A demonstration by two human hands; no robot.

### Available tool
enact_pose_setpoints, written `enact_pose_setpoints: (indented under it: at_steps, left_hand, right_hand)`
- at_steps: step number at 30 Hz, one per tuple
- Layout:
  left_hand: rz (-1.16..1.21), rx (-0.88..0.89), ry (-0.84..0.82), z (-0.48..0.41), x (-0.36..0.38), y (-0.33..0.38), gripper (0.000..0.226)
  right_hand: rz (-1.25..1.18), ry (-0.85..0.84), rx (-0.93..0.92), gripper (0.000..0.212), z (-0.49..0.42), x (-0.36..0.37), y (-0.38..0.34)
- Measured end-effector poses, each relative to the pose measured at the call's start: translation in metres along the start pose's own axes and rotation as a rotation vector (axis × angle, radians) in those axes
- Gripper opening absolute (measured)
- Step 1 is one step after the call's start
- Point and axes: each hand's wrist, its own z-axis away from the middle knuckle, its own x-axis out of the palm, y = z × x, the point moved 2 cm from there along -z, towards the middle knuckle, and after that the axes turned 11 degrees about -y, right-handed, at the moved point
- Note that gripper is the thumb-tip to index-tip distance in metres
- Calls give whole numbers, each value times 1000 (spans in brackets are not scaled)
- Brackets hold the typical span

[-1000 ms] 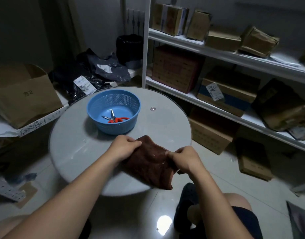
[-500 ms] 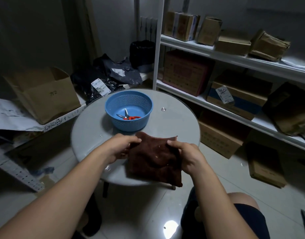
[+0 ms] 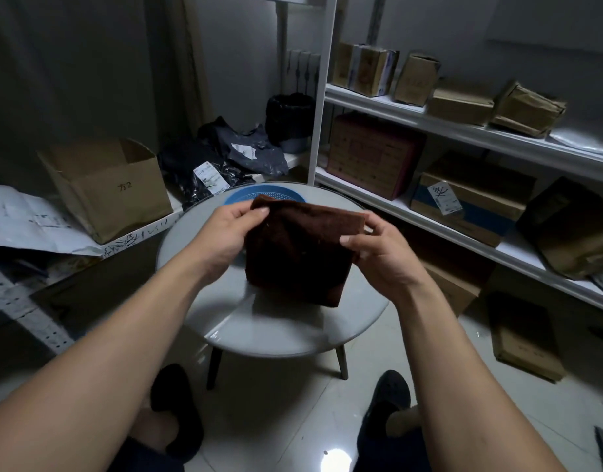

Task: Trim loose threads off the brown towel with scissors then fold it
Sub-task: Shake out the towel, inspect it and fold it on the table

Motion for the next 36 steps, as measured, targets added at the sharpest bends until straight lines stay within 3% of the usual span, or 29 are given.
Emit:
enact_pose_setpoints:
  at_steps: [8, 12, 13, 16, 20, 24, 31, 36]
  left_hand:
    - [-18, 123, -65, 6, -6, 59, 27]
    - [-87, 130, -117, 4, -2, 68, 26]
    - [-97, 123, -136, 4, -2, 69, 27]
    - [-92, 94, -158, 6, -2, 70, 28]
    - [-89, 68, -132, 6, -10, 69, 29]
    - [-65, 91, -119, 6, -18, 82, 27]
    - [45, 184, -142, -6, -18, 132, 27]
    - [-39, 127, -74, -34, -16, 128, 21]
  right_hand:
    - [53, -40, -249, 39, 1, 19, -57]
    - [357, -125, -22, 80, -6, 33, -46]
    - [376, -179, 47, 81, -8, 35, -38]
    - [297, -336, 134, 62, -8, 31, -16]
    - [28, -266, 44, 58, 0, 30, -14]
    - [3, -255, -91, 56, 0, 40, -42]
    - [-99, -363, -188, 31, -5, 63, -87]
    - [-130, -198, -199, 30, -25, 52, -86]
